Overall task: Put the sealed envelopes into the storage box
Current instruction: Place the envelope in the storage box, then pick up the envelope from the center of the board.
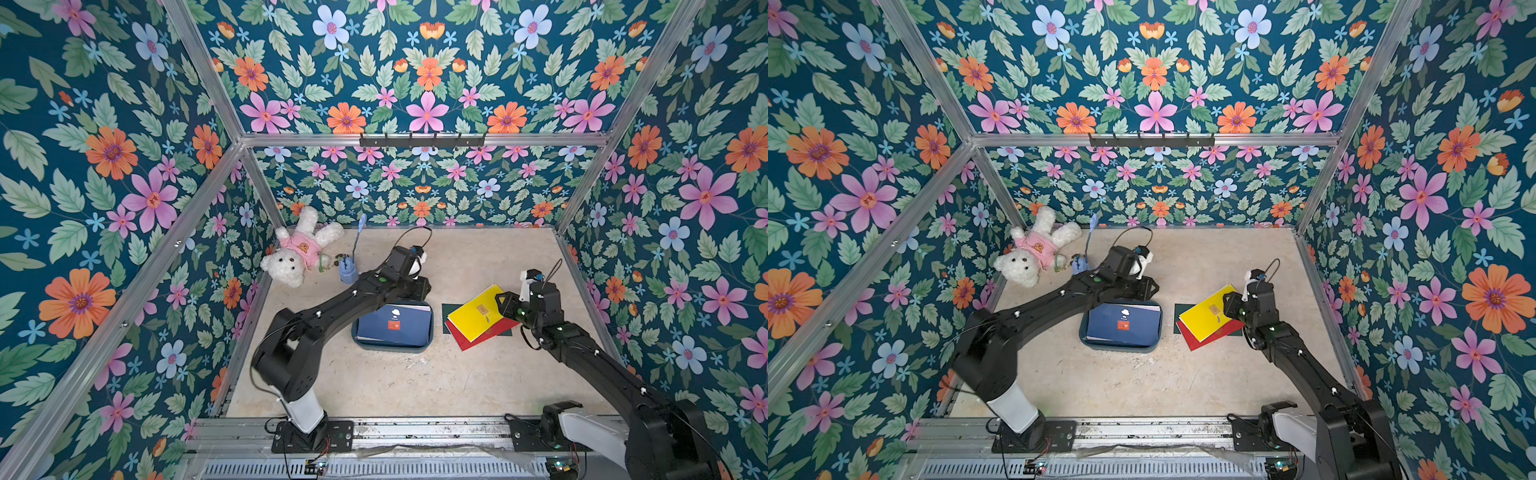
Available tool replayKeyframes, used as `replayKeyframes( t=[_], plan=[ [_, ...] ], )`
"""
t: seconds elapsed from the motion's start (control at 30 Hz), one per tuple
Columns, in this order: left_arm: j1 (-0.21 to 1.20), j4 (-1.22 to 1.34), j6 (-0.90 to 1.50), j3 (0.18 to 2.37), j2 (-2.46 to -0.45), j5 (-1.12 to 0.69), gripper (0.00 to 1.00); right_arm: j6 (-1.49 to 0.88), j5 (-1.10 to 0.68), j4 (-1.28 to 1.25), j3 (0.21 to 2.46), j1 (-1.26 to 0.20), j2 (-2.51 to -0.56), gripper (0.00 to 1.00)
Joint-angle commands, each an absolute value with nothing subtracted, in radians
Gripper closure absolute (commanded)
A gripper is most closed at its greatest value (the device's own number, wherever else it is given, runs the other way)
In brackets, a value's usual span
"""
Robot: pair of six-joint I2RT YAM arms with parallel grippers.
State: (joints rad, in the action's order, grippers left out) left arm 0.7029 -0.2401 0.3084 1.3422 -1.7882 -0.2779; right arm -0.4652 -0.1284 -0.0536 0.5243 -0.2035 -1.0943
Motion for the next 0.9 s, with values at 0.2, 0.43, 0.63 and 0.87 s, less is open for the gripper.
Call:
replayKeyframes(
  t=[0.2, 0.43, 0.63, 0.87],
  plan=[
    [0.769, -0.316, 0.303, 1.778, -2.212, -0.46, 0.59, -0.735, -0.241, -0.208, 0.433, -0.152, -1.163, 0.58],
    [0.792, -0.349, 0.306, 1.957, -2.383, -0.461, 0.59, -0.796, -0.242, -0.267, 0.408, -0.129, -1.268, 0.57],
    [0.808, -0.353, 0.301, 1.985, -2.432, -0.474, 0.58, -0.812, -0.244, -0.284, 0.402, -0.117, -1.313, 0.57],
    [0.827, -0.372, 0.288, 1.982, -2.459, -0.472, 0.59, -0.831, -0.255, -0.327, 0.391, -0.1, -1.352, 0.57]
  ],
)
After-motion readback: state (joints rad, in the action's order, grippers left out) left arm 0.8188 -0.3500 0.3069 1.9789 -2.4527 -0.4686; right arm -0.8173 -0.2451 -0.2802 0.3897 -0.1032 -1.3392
